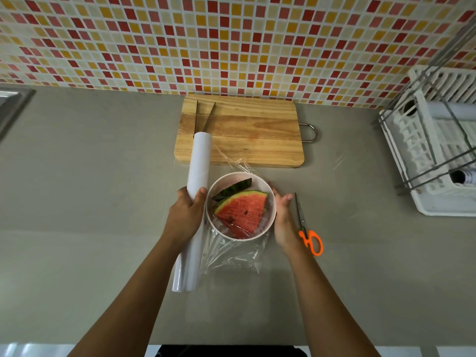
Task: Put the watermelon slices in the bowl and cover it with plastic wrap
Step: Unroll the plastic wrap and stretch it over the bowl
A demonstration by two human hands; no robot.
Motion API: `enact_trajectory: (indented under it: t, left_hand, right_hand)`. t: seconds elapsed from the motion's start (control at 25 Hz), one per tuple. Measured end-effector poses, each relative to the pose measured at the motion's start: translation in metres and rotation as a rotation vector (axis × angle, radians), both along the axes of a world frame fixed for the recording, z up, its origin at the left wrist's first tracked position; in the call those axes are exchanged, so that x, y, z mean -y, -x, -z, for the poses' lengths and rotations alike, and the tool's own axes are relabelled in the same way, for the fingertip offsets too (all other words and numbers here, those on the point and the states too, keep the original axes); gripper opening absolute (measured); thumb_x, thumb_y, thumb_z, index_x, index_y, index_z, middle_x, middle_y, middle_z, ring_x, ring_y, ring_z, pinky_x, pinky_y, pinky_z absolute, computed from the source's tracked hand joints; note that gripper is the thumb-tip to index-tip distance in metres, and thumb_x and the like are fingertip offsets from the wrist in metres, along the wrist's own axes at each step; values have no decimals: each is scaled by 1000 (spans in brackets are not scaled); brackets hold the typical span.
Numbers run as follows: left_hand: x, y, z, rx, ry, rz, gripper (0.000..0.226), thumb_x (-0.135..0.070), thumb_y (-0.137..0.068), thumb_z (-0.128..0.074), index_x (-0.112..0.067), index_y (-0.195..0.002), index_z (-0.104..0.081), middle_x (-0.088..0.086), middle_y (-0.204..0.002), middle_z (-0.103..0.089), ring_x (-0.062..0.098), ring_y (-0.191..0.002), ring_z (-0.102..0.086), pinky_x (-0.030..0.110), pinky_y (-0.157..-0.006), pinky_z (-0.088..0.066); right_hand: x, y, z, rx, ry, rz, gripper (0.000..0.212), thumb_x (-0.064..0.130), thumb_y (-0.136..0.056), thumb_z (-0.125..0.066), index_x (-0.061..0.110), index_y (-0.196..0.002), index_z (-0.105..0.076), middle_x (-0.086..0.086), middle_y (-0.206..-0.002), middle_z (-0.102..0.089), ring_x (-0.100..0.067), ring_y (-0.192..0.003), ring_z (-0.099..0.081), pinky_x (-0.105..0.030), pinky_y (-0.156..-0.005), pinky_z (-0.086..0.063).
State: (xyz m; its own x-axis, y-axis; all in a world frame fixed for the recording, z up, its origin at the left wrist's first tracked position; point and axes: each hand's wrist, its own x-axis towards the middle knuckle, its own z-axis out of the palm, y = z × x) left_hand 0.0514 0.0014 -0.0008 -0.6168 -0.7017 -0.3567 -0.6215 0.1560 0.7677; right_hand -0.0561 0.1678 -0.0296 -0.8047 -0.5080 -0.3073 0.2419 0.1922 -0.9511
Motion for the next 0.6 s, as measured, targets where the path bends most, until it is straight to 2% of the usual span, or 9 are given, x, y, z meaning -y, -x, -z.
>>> enact_trajectory:
  t: [0.08,0.16,0.2,0.24,0.32,0.4,0.44,0.52,0.6]
  left_hand:
    - [2,0,0,6,-5,4,51,-48,-96,-37,-11,-130,-40,6,-108,-53,25,-90,-53,35,-75,-41]
    - [2,1,-1,14,0,3,51,-49,-96,-37,-11,-129,-40,6,-107,-53,25,-90,-53,34,-76,-40]
    - [1,1,-1,16,5,3,50,-48,-96,-37,-10,-128,-41,6,-105,-53,25,-88,-53,34,-74,-40]
    - [1,1,-1,18,10,4,50,-48,-96,-37,-10,-128,-41,5,-103,-52,25,-87,-53,34,-74,-40]
    - [1,1,-1,26,32,10,49,-48,-96,-36,-9,-126,-41,5,-102,-52,26,-87,-53,34,-74,-41]
    - [1,0,0,33,69,-6,48,-48,-96,-37,-9,-123,-42,5,-100,-51,26,-85,-51,34,-74,-40]
    - [0,0,1,33,76,-21,48,-48,-96,-37,-9,-123,-43,5,-99,-50,25,-84,-50,34,-73,-40]
    - [-1,-1,1,32,70,-44,48,-48,-96,-37,-8,-123,-43,4,-99,-49,24,-83,-49,33,-72,-38]
    - [-1,-2,2,22,58,-57,49,-48,-96,-37,-8,-125,-43,3,-99,-50,23,-84,-49,32,-72,-38]
  right_hand:
    - [-4,10,-4,-116,-63,22,112,97,-52,-10,28,-135,-43,4,-145,-41,-11,-135,-34,-22,-110,-29]
    - [1,17,-10,-241,-63,57,103,92,-62,-8,30,-140,-34,13,-147,-33,3,-133,-27,-2,-102,-20]
    - [7,18,-12,-268,-36,30,95,89,-66,-9,34,-139,-36,16,-144,-36,6,-130,-31,0,-99,-22]
    - [13,18,-12,-273,-15,-6,89,87,-68,-10,37,-135,-40,18,-139,-42,7,-127,-37,-3,-99,-27]
    - [21,18,-11,-212,13,-28,82,88,-68,-15,41,-124,-50,17,-127,-55,3,-117,-51,-20,-97,-40]
    - [23,18,-9,-98,15,-7,76,91,-64,-19,47,-111,-58,4,-114,-66,-12,-106,-63,-39,-93,-50]
    - [23,19,-8,-70,-7,0,73,92,-62,-18,50,-104,-61,-3,-109,-68,-19,-103,-64,-45,-93,-50]
    - [24,21,-8,-83,-93,-2,75,94,-60,-12,51,-93,-64,-6,-103,-70,-24,-100,-65,-49,-94,-49]
    - [25,23,-11,-109,-209,0,89,94,-57,-3,43,-95,-65,-7,-100,-70,-25,-97,-64,-46,-94,-48]
